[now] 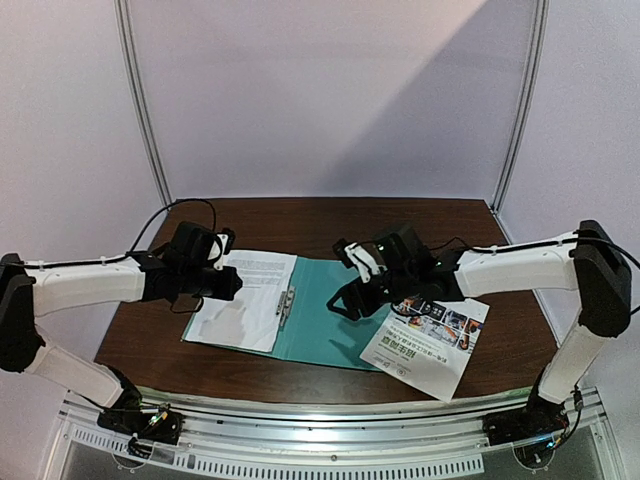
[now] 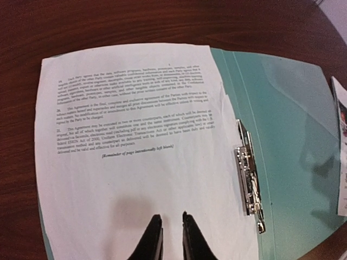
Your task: Put the files into the folder
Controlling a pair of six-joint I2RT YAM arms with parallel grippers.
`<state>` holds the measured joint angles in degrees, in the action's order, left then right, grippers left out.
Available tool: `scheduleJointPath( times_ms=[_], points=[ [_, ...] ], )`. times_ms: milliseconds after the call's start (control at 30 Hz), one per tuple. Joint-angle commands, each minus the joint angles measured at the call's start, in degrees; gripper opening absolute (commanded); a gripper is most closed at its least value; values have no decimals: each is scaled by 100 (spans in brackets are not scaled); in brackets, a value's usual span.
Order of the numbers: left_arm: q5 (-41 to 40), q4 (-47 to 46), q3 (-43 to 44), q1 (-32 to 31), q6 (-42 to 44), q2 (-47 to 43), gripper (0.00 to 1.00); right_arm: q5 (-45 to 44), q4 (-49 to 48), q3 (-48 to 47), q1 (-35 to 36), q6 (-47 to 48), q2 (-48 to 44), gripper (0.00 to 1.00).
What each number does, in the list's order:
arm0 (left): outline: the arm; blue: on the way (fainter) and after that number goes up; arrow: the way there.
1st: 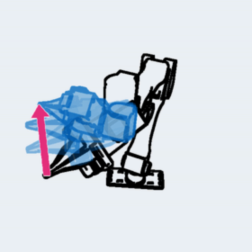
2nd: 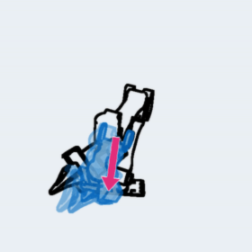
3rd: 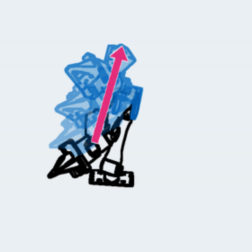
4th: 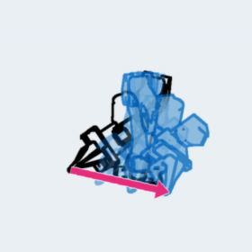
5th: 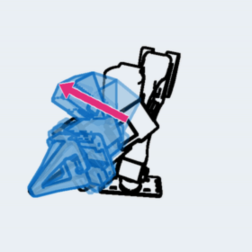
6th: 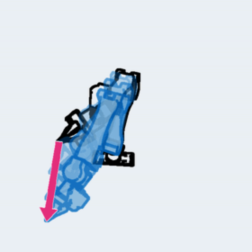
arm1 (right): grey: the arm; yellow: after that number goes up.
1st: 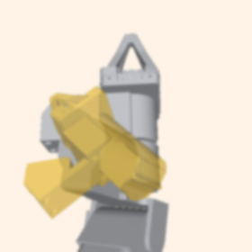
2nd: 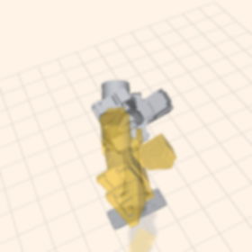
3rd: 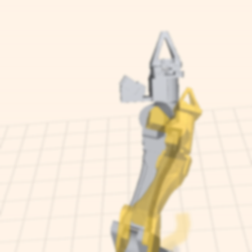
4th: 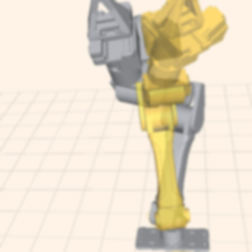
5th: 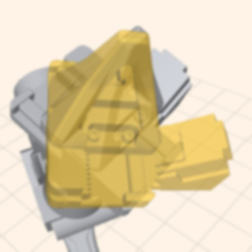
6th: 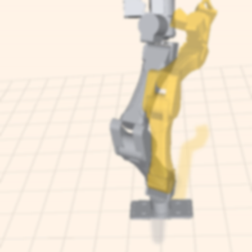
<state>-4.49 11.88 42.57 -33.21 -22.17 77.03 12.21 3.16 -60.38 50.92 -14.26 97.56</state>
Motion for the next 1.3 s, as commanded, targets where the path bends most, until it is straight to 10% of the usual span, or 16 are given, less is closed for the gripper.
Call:
scheduleJointPath(
  times_ms=[0, 567, 1267],
  points=[
    [247, -590, -184, -207, -98, 141, 13, -280, -165, -321, 466, 122, 491, 60],
    [343, -1067, -695, -440, -174, 400, 6, 1928, -2579, -676, 610, -2969, 1938, 64],
    [256, -1442, -1002, -493, -141, 582, 4, 1706, -2827, -1125, 441, -4480, 2801, 65]
  ],
)
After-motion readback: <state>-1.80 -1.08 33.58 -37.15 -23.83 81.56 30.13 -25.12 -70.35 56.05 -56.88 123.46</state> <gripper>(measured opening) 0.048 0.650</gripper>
